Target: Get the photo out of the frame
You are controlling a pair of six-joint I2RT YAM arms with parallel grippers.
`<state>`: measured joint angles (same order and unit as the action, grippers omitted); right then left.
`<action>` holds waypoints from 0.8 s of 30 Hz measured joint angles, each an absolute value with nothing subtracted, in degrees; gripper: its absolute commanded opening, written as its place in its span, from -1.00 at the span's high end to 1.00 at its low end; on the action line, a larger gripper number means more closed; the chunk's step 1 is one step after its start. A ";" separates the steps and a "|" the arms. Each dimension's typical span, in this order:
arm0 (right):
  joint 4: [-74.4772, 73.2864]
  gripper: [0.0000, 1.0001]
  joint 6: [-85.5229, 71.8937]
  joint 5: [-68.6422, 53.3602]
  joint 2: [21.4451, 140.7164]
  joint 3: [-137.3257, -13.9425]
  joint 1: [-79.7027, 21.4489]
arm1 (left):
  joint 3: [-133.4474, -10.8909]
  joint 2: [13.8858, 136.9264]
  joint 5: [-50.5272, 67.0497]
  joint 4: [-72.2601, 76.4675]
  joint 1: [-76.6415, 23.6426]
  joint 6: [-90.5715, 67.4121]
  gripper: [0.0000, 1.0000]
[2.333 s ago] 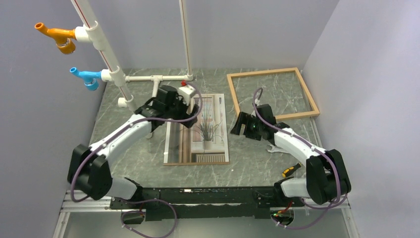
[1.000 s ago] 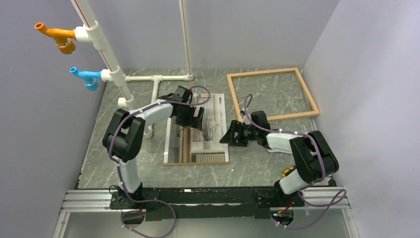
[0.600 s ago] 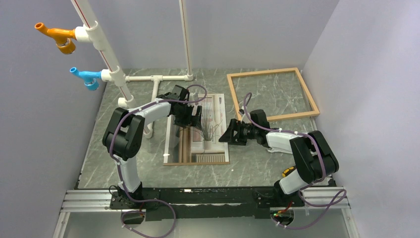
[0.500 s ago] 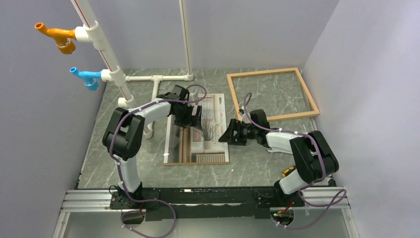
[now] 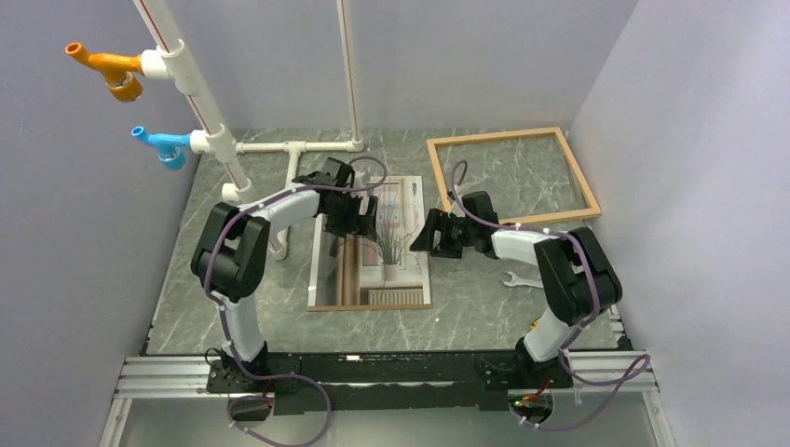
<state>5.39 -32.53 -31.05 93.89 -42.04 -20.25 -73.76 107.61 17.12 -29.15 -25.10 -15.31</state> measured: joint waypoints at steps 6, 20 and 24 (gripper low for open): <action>5.74 -0.58 -33.34 -30.79 99.50 -47.75 -20.25 | -73.97 107.63 17.17 -29.65 -23.99 -15.38 -0.98; 6.70 -0.56 -35.18 -32.18 101.10 -49.43 -20.21 | -74.54 108.90 17.72 -30.02 -23.42 -15.66 -0.98; 6.94 -0.56 -36.14 -32.93 100.40 -49.01 -20.12 | -74.56 108.66 17.34 -30.15 -23.42 -15.55 -0.98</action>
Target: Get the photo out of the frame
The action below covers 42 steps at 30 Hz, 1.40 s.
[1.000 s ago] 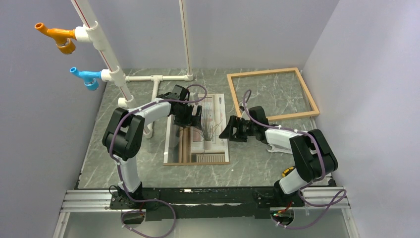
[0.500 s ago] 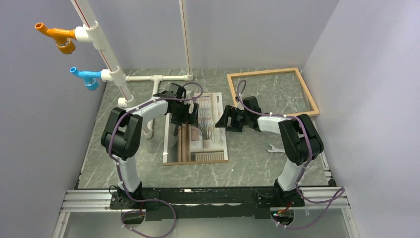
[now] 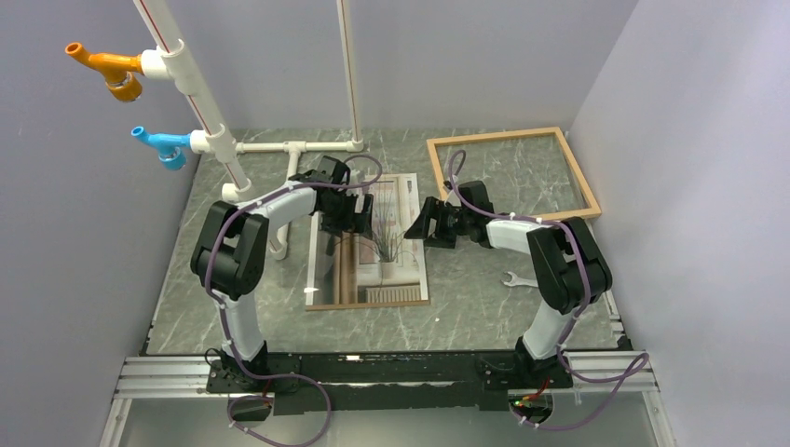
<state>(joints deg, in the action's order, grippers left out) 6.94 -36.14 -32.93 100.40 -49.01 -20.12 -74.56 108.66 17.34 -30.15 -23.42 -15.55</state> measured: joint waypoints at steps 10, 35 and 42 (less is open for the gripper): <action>7.90 -0.56 -37.85 -35.27 98.76 -48.99 -20.14 | -74.48 101.12 13.30 -29.76 -23.35 -14.02 -0.99; 6.37 -0.47 -37.93 -34.02 98.78 -47.90 -20.18 | -74.52 102.76 11.40 -30.48 -23.03 -12.82 -0.99; 3.49 -0.35 -36.42 -32.47 103.09 -55.94 -18.83 | -75.31 103.18 8.69 -31.90 -21.78 -12.73 -0.99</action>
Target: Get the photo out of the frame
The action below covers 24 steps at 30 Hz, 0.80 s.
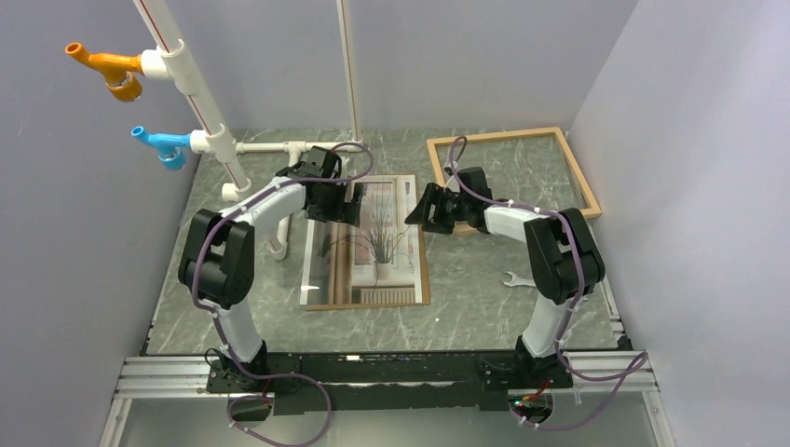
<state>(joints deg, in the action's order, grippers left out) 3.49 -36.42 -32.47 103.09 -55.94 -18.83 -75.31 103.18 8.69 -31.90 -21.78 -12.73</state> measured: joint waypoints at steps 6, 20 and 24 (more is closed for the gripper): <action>4.27 -0.35 -37.10 -32.62 104.47 -56.99 -18.44 | -76.95 104.90 3.90 -33.32 -20.43 -11.62 -0.99; 7.33 -0.40 -38.63 -34.09 96.95 -44.23 -21.85 | -77.03 106.17 -2.94 -36.82 -19.66 -8.64 -0.99; 9.54 -0.41 -39.72 -35.16 96.84 -42.44 -22.11 | -77.03 107.92 -2.94 -36.95 -19.44 -8.40 -0.99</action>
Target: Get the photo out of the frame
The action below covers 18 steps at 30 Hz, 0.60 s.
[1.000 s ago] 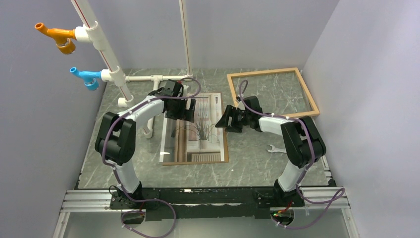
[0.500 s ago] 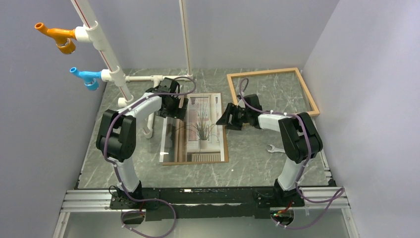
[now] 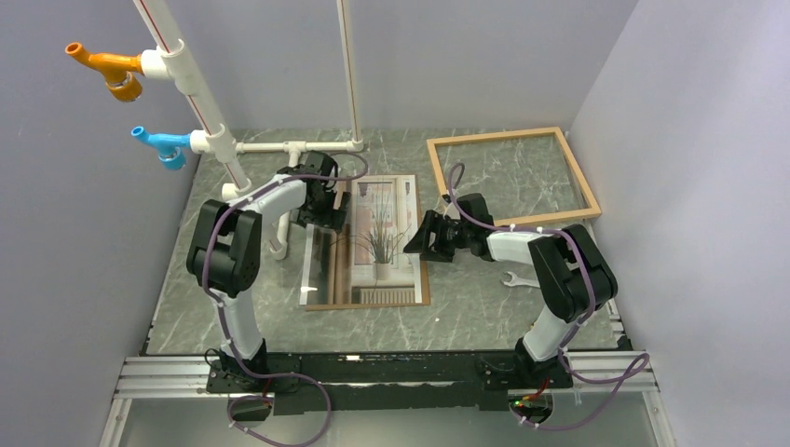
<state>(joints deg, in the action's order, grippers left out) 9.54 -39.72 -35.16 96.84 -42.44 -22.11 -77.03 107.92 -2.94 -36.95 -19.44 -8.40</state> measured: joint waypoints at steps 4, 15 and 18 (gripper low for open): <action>10.31 -0.42 -40.12 -35.11 96.68 -41.95 -22.15 | -77.03 110.24 -2.83 -37.56 -19.20 -8.38 -0.99; 7.53 -0.43 -39.55 -30.79 95.77 -42.96 -24.23 | -77.41 111.61 0.30 -38.11 -17.98 -8.64 -0.99; 4.89 -0.44 -38.81 -27.62 95.50 -44.23 -25.61 | -77.49 111.70 0.40 -38.22 -17.91 -8.64 -0.99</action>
